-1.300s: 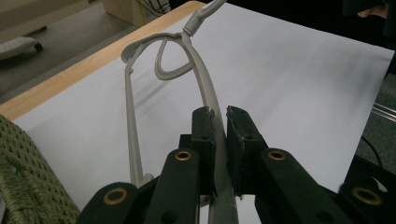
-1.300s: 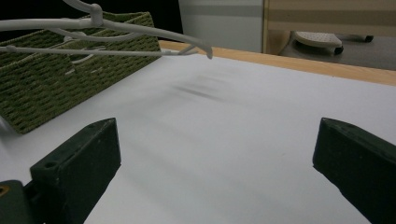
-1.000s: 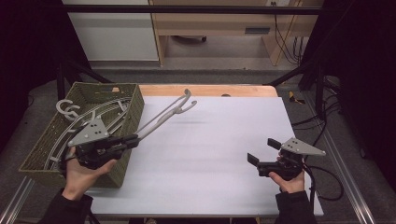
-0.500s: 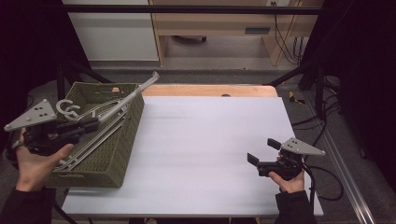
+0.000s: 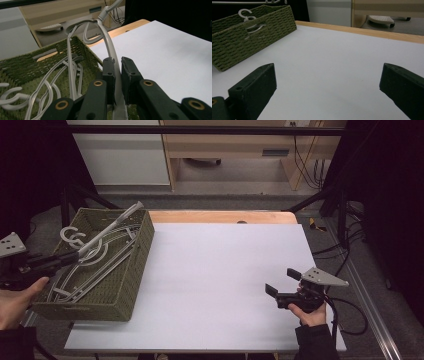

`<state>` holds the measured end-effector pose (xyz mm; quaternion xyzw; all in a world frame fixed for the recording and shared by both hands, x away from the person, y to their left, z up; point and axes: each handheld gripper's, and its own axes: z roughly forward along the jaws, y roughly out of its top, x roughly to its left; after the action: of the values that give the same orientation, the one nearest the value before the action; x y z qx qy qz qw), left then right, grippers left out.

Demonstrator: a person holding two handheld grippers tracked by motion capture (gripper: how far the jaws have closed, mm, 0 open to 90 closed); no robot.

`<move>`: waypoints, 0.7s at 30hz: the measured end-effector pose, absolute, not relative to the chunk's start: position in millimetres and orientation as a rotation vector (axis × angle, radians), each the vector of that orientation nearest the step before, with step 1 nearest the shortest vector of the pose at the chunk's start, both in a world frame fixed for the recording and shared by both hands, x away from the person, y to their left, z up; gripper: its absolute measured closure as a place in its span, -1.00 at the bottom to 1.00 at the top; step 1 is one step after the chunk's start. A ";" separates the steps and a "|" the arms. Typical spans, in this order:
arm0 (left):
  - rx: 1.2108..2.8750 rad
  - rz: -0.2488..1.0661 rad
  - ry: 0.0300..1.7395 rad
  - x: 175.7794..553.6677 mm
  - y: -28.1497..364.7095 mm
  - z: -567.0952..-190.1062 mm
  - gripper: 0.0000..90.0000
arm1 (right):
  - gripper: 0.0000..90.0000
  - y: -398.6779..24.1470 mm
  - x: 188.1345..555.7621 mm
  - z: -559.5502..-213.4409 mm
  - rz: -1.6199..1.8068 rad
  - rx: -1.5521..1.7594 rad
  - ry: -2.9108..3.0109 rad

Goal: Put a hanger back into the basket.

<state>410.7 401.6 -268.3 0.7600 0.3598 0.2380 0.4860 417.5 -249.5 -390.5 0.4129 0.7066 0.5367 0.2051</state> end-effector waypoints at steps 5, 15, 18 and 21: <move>1.844 0.581 0.902 407.0 414.5 -272.9 0.82 | -0.97 -249.4 417.7 -390.9 1.497 1.153 1.970; 1.829 0.531 0.897 403.0 417.0 -288.7 0.82 | -0.97 -249.6 417.1 -390.3 1.497 1.160 1.964; 1.829 0.505 0.906 406.7 415.8 -298.0 0.82 | -0.97 -249.8 416.9 -390.1 1.496 1.156 1.963; 1.837 0.483 0.921 414.2 415.7 -309.9 0.82 | -0.97 -248.9 416.8 -390.1 1.494 1.154 1.970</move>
<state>414.2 415.7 -309.9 0.7571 0.3797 0.1993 0.4929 416.8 -248.9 -390.1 0.4140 0.7067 0.5358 0.2053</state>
